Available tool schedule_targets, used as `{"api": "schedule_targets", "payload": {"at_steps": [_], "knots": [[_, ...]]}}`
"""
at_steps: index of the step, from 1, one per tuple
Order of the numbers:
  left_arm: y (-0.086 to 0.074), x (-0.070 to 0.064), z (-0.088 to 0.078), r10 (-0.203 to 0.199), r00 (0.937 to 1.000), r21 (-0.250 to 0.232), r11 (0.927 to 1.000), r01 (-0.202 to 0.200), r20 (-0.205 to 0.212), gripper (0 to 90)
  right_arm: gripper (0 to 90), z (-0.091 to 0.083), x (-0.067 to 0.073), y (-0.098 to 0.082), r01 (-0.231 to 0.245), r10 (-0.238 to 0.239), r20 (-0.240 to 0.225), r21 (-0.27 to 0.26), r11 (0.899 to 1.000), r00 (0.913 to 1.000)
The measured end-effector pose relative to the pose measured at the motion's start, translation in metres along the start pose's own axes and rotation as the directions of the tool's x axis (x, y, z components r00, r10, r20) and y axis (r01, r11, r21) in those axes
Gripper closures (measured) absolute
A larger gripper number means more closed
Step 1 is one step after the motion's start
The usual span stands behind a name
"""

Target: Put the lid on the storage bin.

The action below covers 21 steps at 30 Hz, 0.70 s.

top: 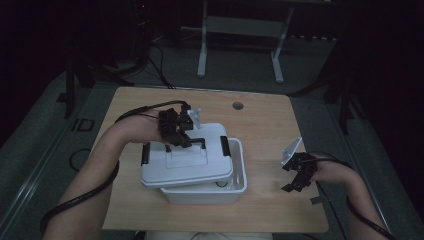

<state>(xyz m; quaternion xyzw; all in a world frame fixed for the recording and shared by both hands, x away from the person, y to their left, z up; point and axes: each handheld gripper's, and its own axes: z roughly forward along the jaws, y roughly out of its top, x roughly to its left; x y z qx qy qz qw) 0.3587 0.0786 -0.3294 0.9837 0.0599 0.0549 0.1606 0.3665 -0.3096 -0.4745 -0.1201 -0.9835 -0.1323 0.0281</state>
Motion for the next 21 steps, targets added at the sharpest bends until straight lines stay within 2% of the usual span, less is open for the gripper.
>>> {"api": "schedule_targets", "payload": {"at_steps": [6, 12, 15, 17, 21], "knots": [[0.017, -0.004, 0.008, 0.036, 0.9992, -0.001, 0.9994, -0.036, 0.015, 83.8, 16.2, 0.001, 0.000, -0.001, 0.002, -0.002, -0.002, -0.002, 1.000, 1.0000], [0.031, -0.006, 0.013, 0.051, 0.9982, -0.008, 0.9987, -0.051, 0.031, 83.8, 16.2, 0.002, -0.001, 0.000, 0.004, -0.004, -0.006, 0.001, 1.000, 1.0000], [0.035, -0.007, 0.016, 0.058, 0.9981, 0.001, 0.9983, -0.058, 0.020, 83.7, 16.2, 0.002, -0.001, 0.000, 0.004, -0.004, -0.005, 0.004, 1.000, 1.0000], [0.037, -0.009, 0.020, 0.052, 0.9979, 0.002, 0.9986, -0.052, 0.038, 83.7, 16.2, 0.002, -0.001, 0.000, 0.001, -0.001, -0.007, 0.000, 1.000, 1.0000], [0.039, -0.009, 0.026, 0.066, 0.9968, 0.011, 0.9977, -0.067, 0.044, 83.7, 16.2, 0.002, -0.001, -0.001, 0.004, -0.004, -0.007, 0.001, 1.000, 1.0000]]}}
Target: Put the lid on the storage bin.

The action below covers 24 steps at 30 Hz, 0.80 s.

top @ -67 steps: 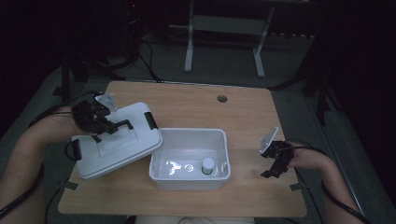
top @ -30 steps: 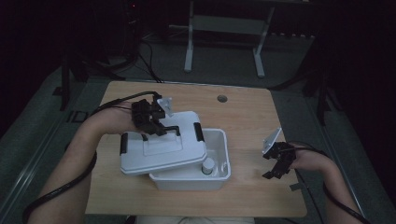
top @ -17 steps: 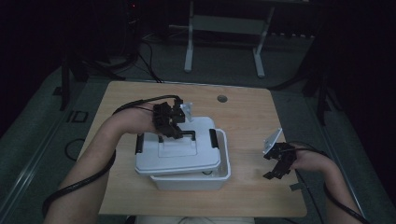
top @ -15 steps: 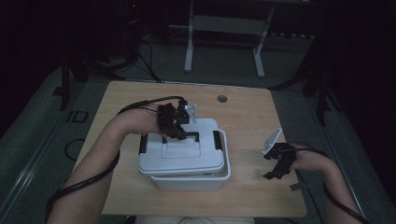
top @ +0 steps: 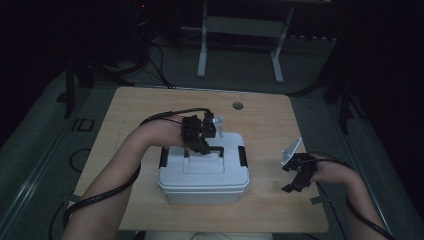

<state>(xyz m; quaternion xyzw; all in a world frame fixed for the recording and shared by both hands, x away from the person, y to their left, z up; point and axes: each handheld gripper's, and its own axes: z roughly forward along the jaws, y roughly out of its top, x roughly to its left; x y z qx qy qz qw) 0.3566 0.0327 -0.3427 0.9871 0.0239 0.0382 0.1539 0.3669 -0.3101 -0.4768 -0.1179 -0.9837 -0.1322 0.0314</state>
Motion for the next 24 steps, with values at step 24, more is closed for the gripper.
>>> {"api": "schedule_targets", "payload": {"at_steps": [24], "knots": [[-0.010, 0.009, 0.017, -0.038, 0.9984, -0.022, 0.9990, 0.039, 0.041, 82.8, 16.2, 0.005, 0.000, -0.002, -0.010, 0.011, -0.014, 0.010, 1.000, 0.9998]]}}
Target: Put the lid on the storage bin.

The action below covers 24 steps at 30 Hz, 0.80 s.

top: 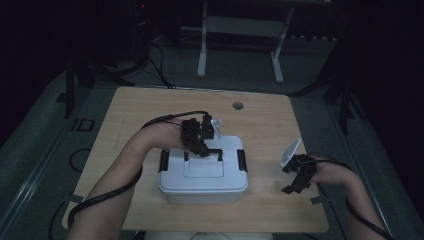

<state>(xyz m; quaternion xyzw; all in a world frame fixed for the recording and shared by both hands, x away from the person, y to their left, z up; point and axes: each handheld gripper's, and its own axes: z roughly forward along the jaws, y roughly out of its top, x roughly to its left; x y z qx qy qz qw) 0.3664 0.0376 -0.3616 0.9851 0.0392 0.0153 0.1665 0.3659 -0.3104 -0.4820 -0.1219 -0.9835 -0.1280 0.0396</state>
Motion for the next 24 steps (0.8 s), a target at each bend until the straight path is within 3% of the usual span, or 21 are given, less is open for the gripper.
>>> {"api": "schedule_targets", "payload": {"at_steps": [7, 9, 11, 13, 14, 17, 19, 20, 24], "knots": [[-0.003, 0.002, 0.004, -0.001, 0.9995, -0.001, 1.0000, 0.001, -0.033, 79.8, 16.2, 0.000, 0.000, 0.001, 0.005, -0.005, 0.000, -0.003, 1.000, 1.0000], [-0.003, 0.002, 0.006, 0.013, 0.9979, 0.008, 0.9999, -0.012, -0.063, 70.1, 16.2, 0.000, 0.000, 0.002, 0.006, -0.006, 0.000, -0.006, 1.000, 1.0000], [-0.005, 0.003, 0.006, -0.006, 0.9980, -0.009, 0.9999, 0.005, -0.063, 60.1, 16.2, -0.001, 0.000, 0.002, 0.006, -0.006, 0.002, -0.003, 1.000, 1.0000], [-0.007, 0.004, 0.004, -0.014, 0.9957, -0.034, 0.9994, 0.011, -0.092, 46.6, 16.2, -0.001, 0.000, 0.002, 0.008, -0.008, 0.002, -0.003, 1.000, 1.0000], [-0.009, 0.005, 0.003, -0.040, 0.9955, -0.049, 0.9981, 0.036, -0.086, 41.0, 16.2, -0.001, 0.000, 0.002, 0.008, -0.008, 0.002, -0.005, 1.000, 1.0000], [-0.014, 0.010, 0.001, -0.111, 0.9871, -0.073, 0.9920, 0.103, -0.115, 24.5, 16.2, -0.003, -0.001, 0.002, 0.008, -0.008, 0.012, -0.006, 1.000, 0.9999], [-0.020, 0.012, 0.000, -0.129, 0.9860, -0.088, 0.9888, 0.120, -0.105, 16.8, 16.2, -0.005, -0.001, 0.002, 0.008, -0.008, 0.018, -0.014, 1.000, 0.9998], [-0.022, 0.012, -0.001, -0.127, 0.9840, -0.096, 0.9887, 0.115, -0.125, 14.2, 16.2, -0.006, -0.001, 0.002, 0.012, -0.012, 0.023, -0.021, 1.000, 0.9997], [-0.032, 0.013, -0.005, -0.153, 0.9785, -0.145, 0.9804, 0.133, -0.138, 10.6, 16.2, -0.008, -0.002, 0.002, 0.003, -0.001, 0.042, -0.049, 0.999, 0.9991]]}}
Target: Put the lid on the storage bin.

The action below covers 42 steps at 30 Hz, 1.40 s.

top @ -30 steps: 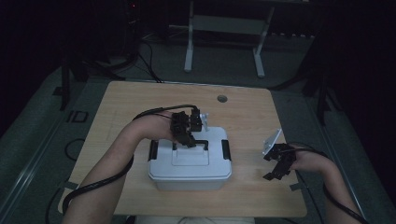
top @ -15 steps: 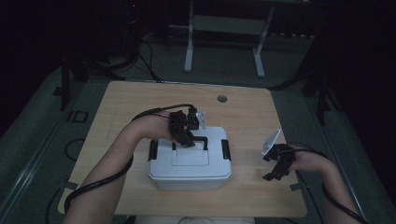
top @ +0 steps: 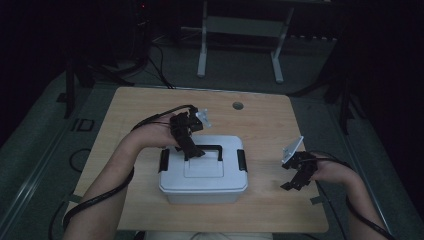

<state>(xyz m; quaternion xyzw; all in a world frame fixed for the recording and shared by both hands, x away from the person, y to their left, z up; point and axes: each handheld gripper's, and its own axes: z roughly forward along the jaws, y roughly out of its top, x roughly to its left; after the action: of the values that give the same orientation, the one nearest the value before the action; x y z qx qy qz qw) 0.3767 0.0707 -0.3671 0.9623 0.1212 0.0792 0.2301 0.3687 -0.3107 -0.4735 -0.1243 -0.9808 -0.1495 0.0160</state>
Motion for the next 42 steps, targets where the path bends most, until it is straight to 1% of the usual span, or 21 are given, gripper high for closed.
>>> {"api": "schedule_targets", "payload": {"at_steps": [1, 4, 6, 7, 10, 13, 16, 18, 20, 22, 24, 25, 30, 31, 32, 34, 36, 37, 38, 41, 42], "knots": [[-0.002, 0.000, -0.002, -0.002, 1.0000, -0.015, 0.9999, 0.002, 0.006, 10.6, 16.2, 0.000, 0.000, 0.000, -0.003, 0.003, 0.006, -0.001, 1.000, 1.0000], [-0.009, 0.001, -0.006, 0.007, 1.0000, -0.054, 0.9985, -0.007, -0.006, 10.6, 16.1, 0.000, -0.001, 0.000, -0.004, 0.004, 0.012, -0.006, 1.000, 0.9999], [-0.014, 0.002, -0.010, -0.014, 0.9999, -0.090, 0.9959, 0.014, 0.003, 10.6, 16.1, 0.000, -0.001, 0.000, -0.011, 0.011, 0.012, -0.011, 1.000, 0.9999], [-0.018, 0.002, -0.012, -0.026, 0.9997, -0.099, 0.9947, 0.026, 0.005, 10.6, 16.1, 0.001, -0.001, 0.000, -0.009, 0.009, 0.014, -0.012, 1.000, 0.9999], [-0.025, 0.002, -0.015, -0.031, 0.9995, -0.106, 0.9939, 0.031, 0.002, 10.6, 16.1, 0.001, -0.002, 0.001, -0.021, 0.022, 0.022, -0.019, 1.000, 0.9995], [-0.035, 0.003, -0.022, -0.049, 0.9987, -0.132, 0.9902, 0.047, -0.014, 10.6, 16.2, 0.001, -0.003, 0.001, -0.032, 0.033, 0.029, -0.028, 0.999, 0.9990], [-0.044, 0.006, -0.028, -0.086, 0.9961, -0.171, 0.9818, 0.082, -0.018, 10.6, 16.1, 0.001, -0.005, 0.001, -0.050, 0.051, 0.040, -0.042, 0.998, 0.9979], [-0.051, 0.007, -0.031, -0.097, 0.9948, -0.173, 0.9807, 0.090, -0.030, 10.7, 16.1, 0.001, -0.005, 0.000, -0.051, 0.052, 0.043, -0.045, 0.998, 0.9977], [-0.051, 0.007, -0.031, -0.097, 0.9948, -0.173, 0.9807, 0.090, -0.030, 10.6, 16.1, 0.001, -0.005, 0.000, -0.048, 0.050, 0.044, -0.045, 0.998, 0.9978], [-0.062, 0.009, -0.036, -0.122, 0.9913, -0.207, 0.9722, 0.110, -0.049, 10.6, 16.1, 0.002, -0.005, 0.000, -0.050, 0.053, 0.047, -0.049, 0.998, 0.9975], [-0.069, 0.010, -0.039, -0.136, 0.9882, -0.221, 0.9682, 0.117, -0.071, 10.6, 16.1, 0.002, -0.006, 0.000, -0.055, 0.058, 0.053, -0.056, 0.997, 0.9969], [-0.072, 0.011, -0.040, -0.147, 0.9856, -0.226, 0.9662, 0.124, -0.084, 10.7, 16.2, 0.002, -0.006, 0.000, -0.059, 0.062, 0.057, -0.057, 0.997, 0.9964], [-0.091, 0.016, -0.045, -0.211, 0.9715, -0.271, 0.9462, 0.176, -0.107, 10.6, 16.1, 0.001, -0.006, -0.001, -0.070, 0.076, 0.079, -0.075, 0.995, 0.9940], [-0.091, 0.016, -0.045, -0.211, 0.9715, -0.271, 0.9462, 0.176, -0.107, 10.6, 16.1, 0.001, -0.006, -0.001, -0.070, 0.076, 0.079, -0.075, 0.995, 0.9940], [-0.100, 0.017, -0.045, -0.238, 0.9626, -0.297, 0.9357, 0.191, -0.130, 10.6, 16.1, 0.001, -0.006, -0.001, -0.069, 0.076, 0.082, -0.081, 0.994, 0.9938], [-0.110, 0.019, -0.043, -0.270, 0.9547, -0.307, 0.9257, 0.221, -0.126, 10.6, 16.1, 0.002, -0.005, -0.001, -0.073, 0.081, 0.088, -0.093, 0.993, 0.9928], [-0.118, 0.020, -0.042, -0.289, 0.9475, -0.313, 0.9199, 0.236, -0.136, 10.7, 16.1, 0.003, -0.006, -0.001, -0.076, 0.085, 0.092, -0.095, 0.993, 0.9922], [-0.118, 0.020, -0.042, -0.289, 0.9475, -0.313, 0.9199, 0.236, -0.136, 10.7, 16.1, 0.003, -0.006, -0.001, -0.076, 0.085, 0.092, -0.095, 0.993, 0.9922], [-0.128, 0.021, -0.039, -0.315, 0.9402, -0.318, 0.9110, 0.262, -0.128, 10.7, 16.1, 0.004, -0.006, -0.001, -0.078, 0.087, 0.094, -0.099, 0.992, 0.9918], [-0.142, 0.021, -0.036, -0.340, 0.9313, -0.323, 0.9028, 0.284, -0.131, 10.7, 16.1, 0.005, -0.007, -0.003, -0.084, 0.097, 0.104, -0.116, 0.990, 0.9899], [-0.147, 0.021, -0.034, -0.351, 0.9262, -0.327, 0.8987, 0.292, -0.138, 10.7, 16.1, 0.005, -0.007, -0.003, -0.088, 0.102, 0.105, -0.127, 0.988, 0.9892]]}}
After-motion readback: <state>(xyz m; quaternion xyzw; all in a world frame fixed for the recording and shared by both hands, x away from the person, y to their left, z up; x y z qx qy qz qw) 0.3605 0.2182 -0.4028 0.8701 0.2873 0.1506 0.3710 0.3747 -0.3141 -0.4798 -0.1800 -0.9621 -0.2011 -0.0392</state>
